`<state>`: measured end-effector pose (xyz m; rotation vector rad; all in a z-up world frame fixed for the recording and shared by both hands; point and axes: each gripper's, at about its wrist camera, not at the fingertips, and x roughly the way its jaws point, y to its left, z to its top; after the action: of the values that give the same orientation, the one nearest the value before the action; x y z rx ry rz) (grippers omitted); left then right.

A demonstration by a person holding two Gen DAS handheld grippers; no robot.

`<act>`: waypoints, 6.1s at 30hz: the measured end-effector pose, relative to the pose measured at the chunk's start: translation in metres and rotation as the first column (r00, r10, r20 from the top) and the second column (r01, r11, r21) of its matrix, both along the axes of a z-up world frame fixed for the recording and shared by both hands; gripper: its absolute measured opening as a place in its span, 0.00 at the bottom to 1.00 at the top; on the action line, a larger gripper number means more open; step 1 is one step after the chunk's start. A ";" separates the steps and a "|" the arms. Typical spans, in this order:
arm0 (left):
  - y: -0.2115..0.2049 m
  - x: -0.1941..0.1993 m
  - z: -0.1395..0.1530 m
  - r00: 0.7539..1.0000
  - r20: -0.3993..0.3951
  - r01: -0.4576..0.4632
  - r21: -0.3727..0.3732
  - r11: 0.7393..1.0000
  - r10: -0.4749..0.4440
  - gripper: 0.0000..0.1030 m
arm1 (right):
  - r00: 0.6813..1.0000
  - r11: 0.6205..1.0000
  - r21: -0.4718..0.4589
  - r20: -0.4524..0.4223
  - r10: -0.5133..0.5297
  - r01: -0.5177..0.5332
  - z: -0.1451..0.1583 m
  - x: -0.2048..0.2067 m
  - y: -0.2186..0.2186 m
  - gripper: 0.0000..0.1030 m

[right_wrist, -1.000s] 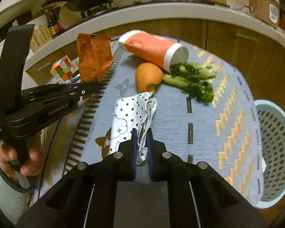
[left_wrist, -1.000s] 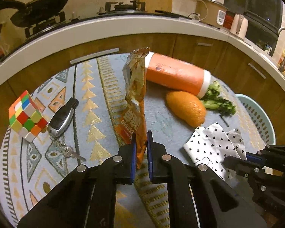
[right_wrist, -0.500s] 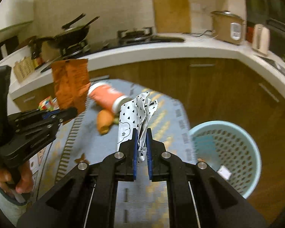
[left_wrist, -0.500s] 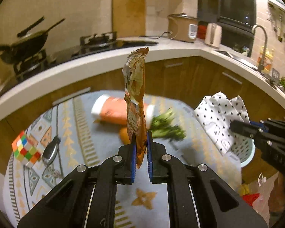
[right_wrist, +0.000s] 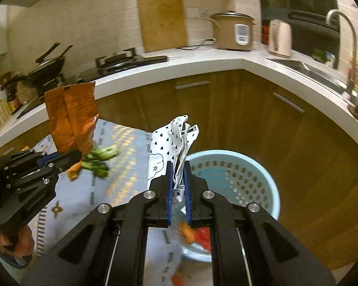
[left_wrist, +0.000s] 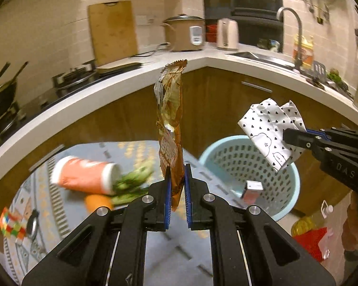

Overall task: Collect trash
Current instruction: 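Carry the snack bag and paper over the blue basket and open both tools, then move both tools back over the table toward the orange fruit and bok choy, then grasp the orange fruit with the left tool while the right tool grasps a bok choy stalk, then carry the fruit and bok choy over the blue basket and open both tools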

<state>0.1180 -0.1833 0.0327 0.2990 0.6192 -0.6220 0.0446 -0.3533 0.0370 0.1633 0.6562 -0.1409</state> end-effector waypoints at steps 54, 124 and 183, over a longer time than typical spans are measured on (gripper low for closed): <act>0.016 0.016 -0.023 0.988 -0.130 -0.095 -0.086 0.992 0.084 0.63 | 0.995 0.991 0.125 -0.098 -0.029 0.042 -0.039 0.019 -0.022 0.48; 0.135 0.043 -0.039 0.922 -0.274 -0.329 -0.175 0.928 0.275 0.26 | 0.930 0.935 -0.026 -0.113 0.349 -0.354 -0.035 0.052 0.125 0.19; -0.064 0.031 -0.046 0.957 -0.281 0.041 -0.125 0.991 -0.075 0.60 | 0.976 0.988 0.058 -0.171 -0.134 0.146 -0.064 0.008 -0.073 0.21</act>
<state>0.1489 -0.2471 -0.0130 0.1166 0.8493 -0.7625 0.0526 -0.4267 -0.0266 0.2675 0.8173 -0.2697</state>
